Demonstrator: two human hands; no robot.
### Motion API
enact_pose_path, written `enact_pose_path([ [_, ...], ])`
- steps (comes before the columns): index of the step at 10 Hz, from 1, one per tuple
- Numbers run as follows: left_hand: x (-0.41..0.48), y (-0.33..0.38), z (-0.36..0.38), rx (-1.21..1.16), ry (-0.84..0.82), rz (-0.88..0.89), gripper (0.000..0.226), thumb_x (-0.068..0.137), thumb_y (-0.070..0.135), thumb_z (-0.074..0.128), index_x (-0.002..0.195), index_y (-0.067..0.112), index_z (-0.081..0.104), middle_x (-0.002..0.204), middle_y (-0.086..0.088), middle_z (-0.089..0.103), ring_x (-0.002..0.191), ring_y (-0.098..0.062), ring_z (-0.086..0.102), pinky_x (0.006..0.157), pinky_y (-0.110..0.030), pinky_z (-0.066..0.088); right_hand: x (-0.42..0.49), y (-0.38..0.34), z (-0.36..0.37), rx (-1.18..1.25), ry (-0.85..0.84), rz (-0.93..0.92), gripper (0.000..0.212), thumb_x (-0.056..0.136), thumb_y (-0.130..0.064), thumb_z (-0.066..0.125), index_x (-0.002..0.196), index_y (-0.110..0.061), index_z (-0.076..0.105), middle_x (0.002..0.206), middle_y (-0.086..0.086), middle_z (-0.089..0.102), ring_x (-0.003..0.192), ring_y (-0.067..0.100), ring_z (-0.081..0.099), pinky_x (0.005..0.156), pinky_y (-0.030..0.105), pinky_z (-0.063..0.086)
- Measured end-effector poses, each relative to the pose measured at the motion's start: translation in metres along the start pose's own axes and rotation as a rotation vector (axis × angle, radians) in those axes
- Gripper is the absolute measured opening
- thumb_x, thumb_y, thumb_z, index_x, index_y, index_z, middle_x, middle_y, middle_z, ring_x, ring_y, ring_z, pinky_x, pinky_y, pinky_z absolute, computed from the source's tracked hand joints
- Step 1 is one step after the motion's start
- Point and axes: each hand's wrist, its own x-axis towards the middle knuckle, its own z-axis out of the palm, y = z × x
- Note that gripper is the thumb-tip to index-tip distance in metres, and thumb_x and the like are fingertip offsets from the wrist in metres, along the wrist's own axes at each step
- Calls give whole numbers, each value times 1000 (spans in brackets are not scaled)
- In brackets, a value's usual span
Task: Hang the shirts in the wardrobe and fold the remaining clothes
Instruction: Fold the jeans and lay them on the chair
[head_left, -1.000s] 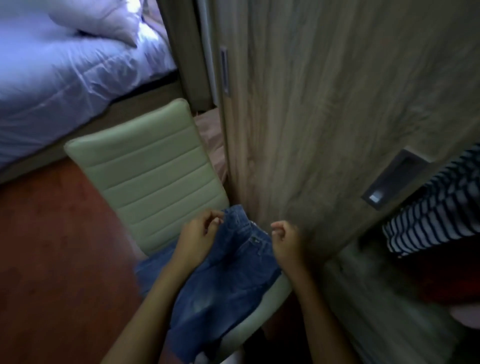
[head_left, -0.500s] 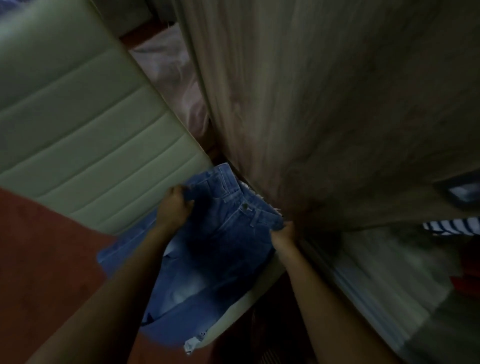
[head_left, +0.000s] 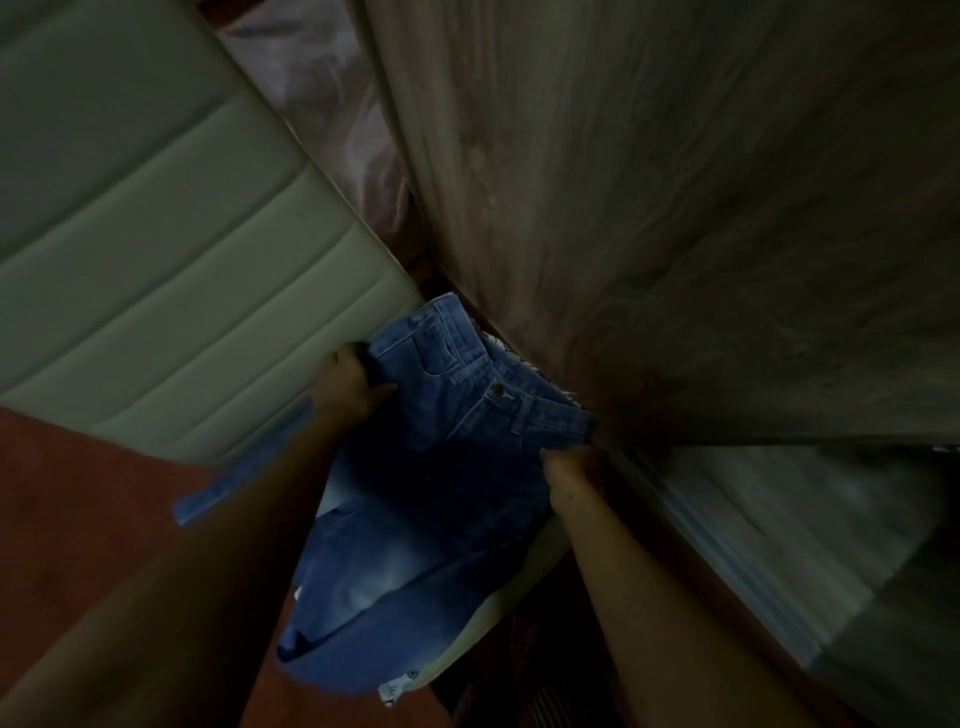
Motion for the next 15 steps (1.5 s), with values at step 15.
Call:
enact_pose_path([
  [15,-349,23,-367,-804,905,432,14,82,30,68,80,16,69,75,2,70,71,-8,62,69,-31,52,-541,-101,-103,801,-237,-1361,26,82,-28,73,70,-5,68,89,31,66,75,33,66,71,60,55],
])
